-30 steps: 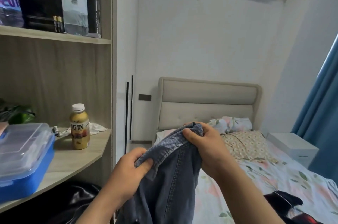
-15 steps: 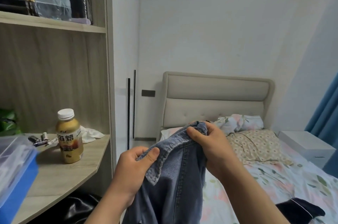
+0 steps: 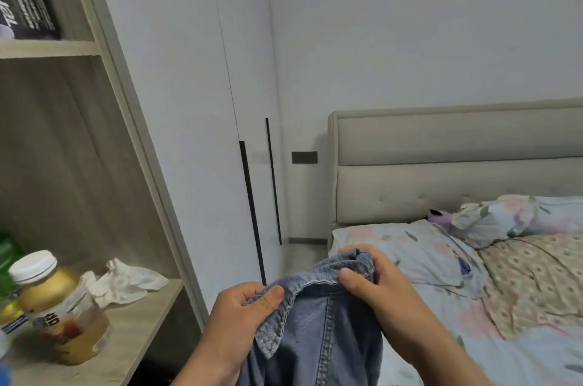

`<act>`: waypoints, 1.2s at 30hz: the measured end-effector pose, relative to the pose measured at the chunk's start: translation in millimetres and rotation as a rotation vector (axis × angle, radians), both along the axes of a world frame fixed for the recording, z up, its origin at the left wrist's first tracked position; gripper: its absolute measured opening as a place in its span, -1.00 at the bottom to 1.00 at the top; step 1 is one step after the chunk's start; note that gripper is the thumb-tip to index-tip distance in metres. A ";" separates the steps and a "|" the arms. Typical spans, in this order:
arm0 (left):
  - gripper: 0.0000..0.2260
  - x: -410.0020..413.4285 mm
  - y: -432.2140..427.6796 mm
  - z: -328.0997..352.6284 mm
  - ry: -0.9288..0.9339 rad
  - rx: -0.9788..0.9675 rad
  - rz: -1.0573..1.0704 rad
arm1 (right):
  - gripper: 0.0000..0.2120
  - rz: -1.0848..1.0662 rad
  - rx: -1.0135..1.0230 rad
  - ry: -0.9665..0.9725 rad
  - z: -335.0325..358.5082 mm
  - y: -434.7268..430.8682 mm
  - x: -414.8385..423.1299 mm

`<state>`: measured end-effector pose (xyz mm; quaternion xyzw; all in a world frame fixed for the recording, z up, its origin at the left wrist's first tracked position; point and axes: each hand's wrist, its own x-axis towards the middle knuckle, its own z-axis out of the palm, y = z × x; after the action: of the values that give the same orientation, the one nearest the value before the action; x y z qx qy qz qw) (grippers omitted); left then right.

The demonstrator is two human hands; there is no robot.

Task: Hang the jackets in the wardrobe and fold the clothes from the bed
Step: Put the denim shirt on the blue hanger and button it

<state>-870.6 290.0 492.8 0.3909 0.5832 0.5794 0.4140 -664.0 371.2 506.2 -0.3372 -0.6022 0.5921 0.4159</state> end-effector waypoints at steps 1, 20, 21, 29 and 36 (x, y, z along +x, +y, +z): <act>-0.72 -0.5 6.3 -1.1 0.013 -0.003 0.016 | -0.75 0.040 -0.015 0.014 -1.6 8.9 0.8; -0.56 -44.4 121.9 27.4 -0.028 0.147 0.128 | -0.81 -0.019 -0.021 0.067 38.2 126.6 -47.4; -0.56 -48.3 129.0 28.7 -0.035 0.162 0.131 | -0.81 -0.023 -0.016 0.063 39.6 133.5 -51.6; -0.71 -79.8 198.8 29.8 -0.118 0.224 0.191 | -0.84 -0.133 0.013 0.079 47.8 190.0 -104.1; -0.35 -104.5 237.6 13.9 -0.182 0.281 0.224 | -0.79 -0.153 0.046 0.087 41.8 224.9 -135.4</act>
<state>-975.1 527.6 506.7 0.3235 0.4966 0.7304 0.3394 -799.3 596.1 547.9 -0.3467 -0.5695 0.5586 0.4933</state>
